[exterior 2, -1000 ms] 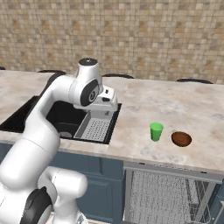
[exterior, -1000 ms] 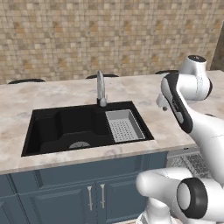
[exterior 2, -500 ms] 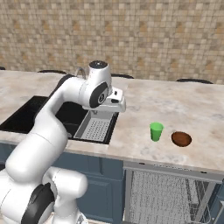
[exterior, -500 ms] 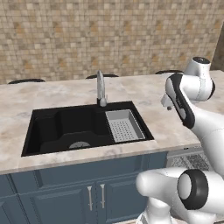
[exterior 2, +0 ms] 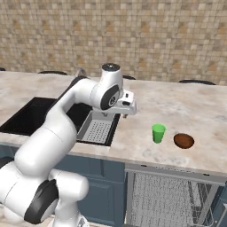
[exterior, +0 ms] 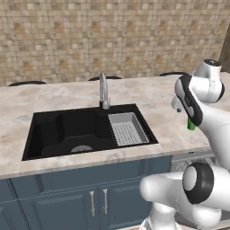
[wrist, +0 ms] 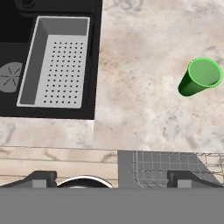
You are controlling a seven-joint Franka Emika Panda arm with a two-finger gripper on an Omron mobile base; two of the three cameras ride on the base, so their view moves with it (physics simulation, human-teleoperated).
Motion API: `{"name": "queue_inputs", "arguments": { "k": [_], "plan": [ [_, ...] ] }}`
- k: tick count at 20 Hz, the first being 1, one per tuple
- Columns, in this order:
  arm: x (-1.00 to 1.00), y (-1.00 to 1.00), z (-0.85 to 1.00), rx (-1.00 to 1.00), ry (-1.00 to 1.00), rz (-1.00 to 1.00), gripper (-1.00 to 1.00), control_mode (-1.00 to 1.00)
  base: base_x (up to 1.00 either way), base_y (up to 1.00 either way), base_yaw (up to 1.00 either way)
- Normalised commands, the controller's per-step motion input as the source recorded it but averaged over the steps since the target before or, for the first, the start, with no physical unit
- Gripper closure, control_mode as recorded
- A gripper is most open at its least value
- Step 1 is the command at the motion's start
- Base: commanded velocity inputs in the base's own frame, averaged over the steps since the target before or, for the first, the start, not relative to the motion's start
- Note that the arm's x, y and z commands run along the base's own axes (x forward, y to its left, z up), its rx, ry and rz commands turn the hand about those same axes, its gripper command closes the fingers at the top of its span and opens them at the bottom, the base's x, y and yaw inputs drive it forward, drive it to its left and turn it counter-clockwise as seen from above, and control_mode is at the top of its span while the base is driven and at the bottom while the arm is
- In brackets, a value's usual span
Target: Pick up the cup and bowl from the counter, place them in the dishwasher, and close the dishwasher door.
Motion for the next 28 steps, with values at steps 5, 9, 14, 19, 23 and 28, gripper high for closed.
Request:
{"name": "queue_inputs", "arguments": {
  "k": [5,9,14,19,23,28],
  "plan": [
    [0.09,-0.26,-0.22,0.0,0.0,0.0,-1.0,-1.0,0.0,0.0,0.0],
    [0.03,-0.23,-0.24,-0.01,0.0,0.0,-1.0,-1.0,0.0,0.0,0.0],
    [0.07,-0.24,-0.19,0.0,0.0,0.0,-1.0,-1.0,0.0,0.0,0.0],
    [0.15,-0.22,-0.19,0.0,0.01,0.0,-1.0,-1.0,0.0,0.0,0.0],
    [0.15,-0.2,-0.2,0.0,0.0,0.0,-1.0,-1.0,0.0,0.0,0.0],
    [0.17,-0.22,-0.21,0.0,0.01,0.0,-1.0,-1.0,0.0,0.0,0.0]
  ]
}}
